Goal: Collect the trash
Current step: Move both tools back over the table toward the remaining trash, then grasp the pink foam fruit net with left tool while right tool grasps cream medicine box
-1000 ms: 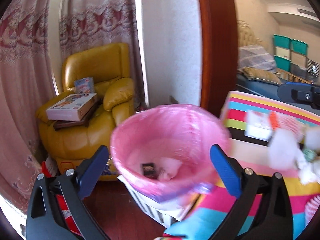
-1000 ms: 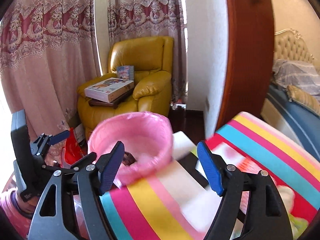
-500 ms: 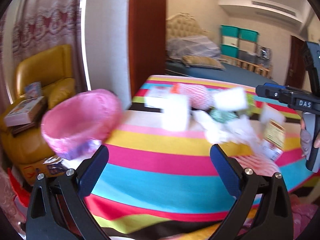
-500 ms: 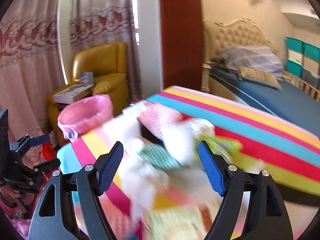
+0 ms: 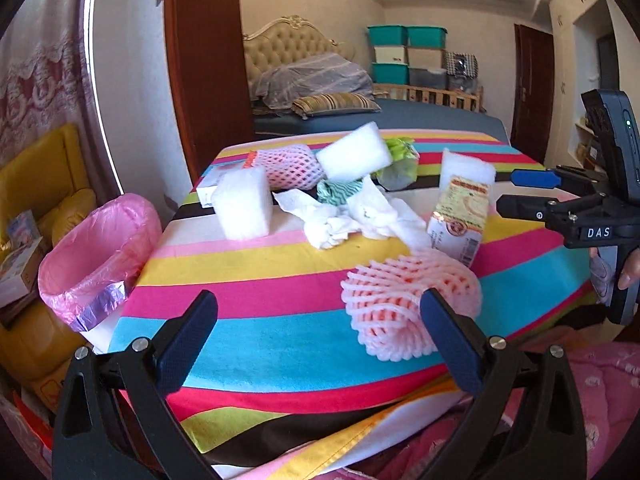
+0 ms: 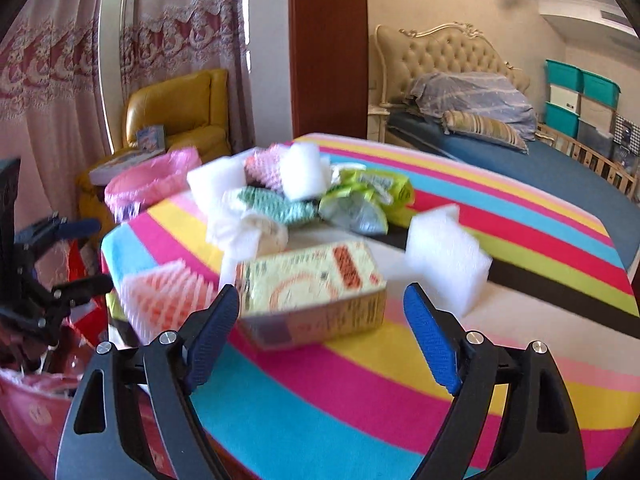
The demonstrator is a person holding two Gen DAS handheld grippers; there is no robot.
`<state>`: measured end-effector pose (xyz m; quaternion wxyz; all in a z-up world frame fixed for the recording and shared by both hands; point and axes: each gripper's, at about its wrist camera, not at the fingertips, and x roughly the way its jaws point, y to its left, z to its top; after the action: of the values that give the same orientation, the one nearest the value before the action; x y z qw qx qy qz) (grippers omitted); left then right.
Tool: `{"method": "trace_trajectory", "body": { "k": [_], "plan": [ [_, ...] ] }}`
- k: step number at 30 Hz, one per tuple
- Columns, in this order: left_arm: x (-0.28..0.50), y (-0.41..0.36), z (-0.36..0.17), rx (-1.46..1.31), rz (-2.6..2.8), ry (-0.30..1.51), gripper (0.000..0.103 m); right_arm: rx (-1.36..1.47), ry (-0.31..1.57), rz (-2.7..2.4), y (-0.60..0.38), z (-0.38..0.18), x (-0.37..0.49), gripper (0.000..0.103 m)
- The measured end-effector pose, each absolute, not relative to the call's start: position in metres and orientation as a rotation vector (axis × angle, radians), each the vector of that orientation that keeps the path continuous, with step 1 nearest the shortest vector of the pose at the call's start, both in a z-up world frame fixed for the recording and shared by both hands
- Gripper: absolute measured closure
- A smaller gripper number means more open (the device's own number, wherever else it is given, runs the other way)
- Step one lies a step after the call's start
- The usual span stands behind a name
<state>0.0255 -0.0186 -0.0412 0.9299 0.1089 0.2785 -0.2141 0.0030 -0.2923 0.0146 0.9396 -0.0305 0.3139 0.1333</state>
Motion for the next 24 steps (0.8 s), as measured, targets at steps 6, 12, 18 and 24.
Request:
{"method": "trace_trajectory", "body": {
  "k": [6, 12, 18, 24],
  "plan": [
    [0.020, -0.038, -0.059, 0.334, -0.508, 0.599, 0.005, -0.051, 0.706, 0.294, -0.285, -0.006, 0.002, 0.023],
    [0.036, -0.053, -0.076, 0.358, -0.514, 0.629, 0.005, -0.060, 0.718, 0.279, -0.278, -0.015, 0.008, 0.019],
    [0.043, -0.054, -0.076, 0.305, -0.561, 0.632, 0.046, -0.055, 0.729, 0.270, -0.274, -0.017, 0.013, 0.019],
    [0.054, -0.038, -0.076, 0.260, -0.496, 0.638, 0.065, -0.073, 0.748, 0.259, -0.270, -0.021, 0.022, 0.019]
  ]
}}
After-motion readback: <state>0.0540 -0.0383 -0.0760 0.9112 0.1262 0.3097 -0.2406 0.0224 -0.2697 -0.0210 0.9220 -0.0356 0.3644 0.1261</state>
